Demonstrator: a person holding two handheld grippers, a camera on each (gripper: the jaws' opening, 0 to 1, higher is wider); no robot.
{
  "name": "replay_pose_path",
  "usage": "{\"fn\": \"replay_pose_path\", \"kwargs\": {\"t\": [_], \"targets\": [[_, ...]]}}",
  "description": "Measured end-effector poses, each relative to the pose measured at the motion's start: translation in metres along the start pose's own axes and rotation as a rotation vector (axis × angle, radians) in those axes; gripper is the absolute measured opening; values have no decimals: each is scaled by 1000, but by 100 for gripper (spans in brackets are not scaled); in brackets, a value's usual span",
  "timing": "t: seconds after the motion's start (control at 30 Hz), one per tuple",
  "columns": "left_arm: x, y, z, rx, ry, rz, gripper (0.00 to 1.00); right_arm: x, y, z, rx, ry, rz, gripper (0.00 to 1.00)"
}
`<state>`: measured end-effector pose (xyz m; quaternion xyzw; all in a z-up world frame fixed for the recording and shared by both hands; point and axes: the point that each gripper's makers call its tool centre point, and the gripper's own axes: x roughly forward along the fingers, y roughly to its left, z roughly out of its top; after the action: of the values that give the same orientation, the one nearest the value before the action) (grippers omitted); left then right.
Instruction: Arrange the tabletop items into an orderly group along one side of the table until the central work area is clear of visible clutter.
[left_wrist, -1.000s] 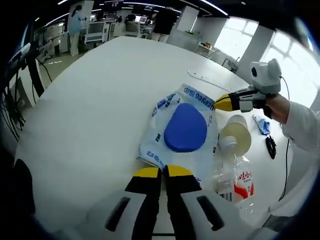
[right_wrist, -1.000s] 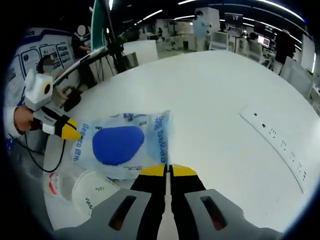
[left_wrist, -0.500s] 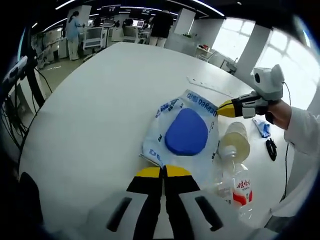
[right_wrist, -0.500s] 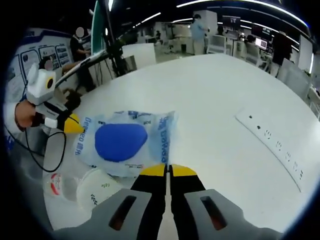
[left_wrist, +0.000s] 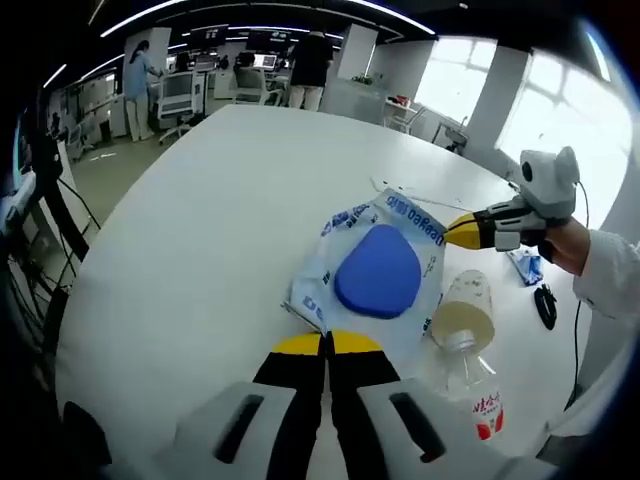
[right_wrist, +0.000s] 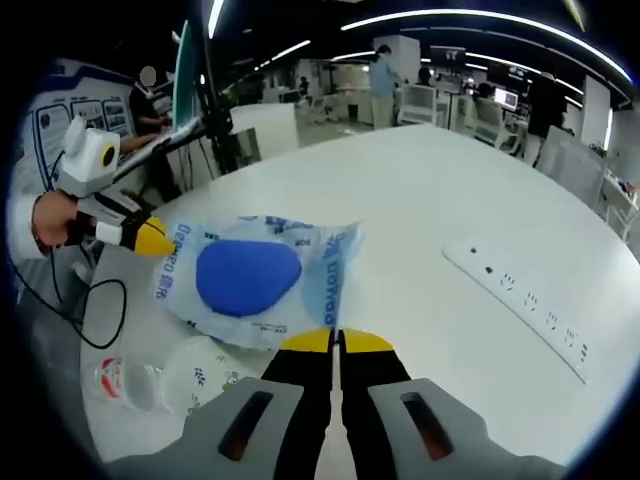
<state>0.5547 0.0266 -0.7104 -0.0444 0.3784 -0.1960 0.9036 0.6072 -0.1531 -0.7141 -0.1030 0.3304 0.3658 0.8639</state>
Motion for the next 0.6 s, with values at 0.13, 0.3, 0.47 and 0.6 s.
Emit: {"fn": "replay_pose_path", "kwargs": {"t": [0.13, 0.3, 0.47, 0.6], "targets": [[5, 0, 18, 26, -16, -4, 0, -6, -8, 7, 13, -31, -25, 0], [12, -1, 40, 61, -32, -18, 0, -14, -17, 15, 13, -55, -56, 0], [17, -6, 59, 98, -48, -29, 0, -23, -26, 21, 25, -81, -85, 0], [19, -12, 72, 124, -56, -46, 0, -32, -31, 24, 36, -94, -103, 0]]}}
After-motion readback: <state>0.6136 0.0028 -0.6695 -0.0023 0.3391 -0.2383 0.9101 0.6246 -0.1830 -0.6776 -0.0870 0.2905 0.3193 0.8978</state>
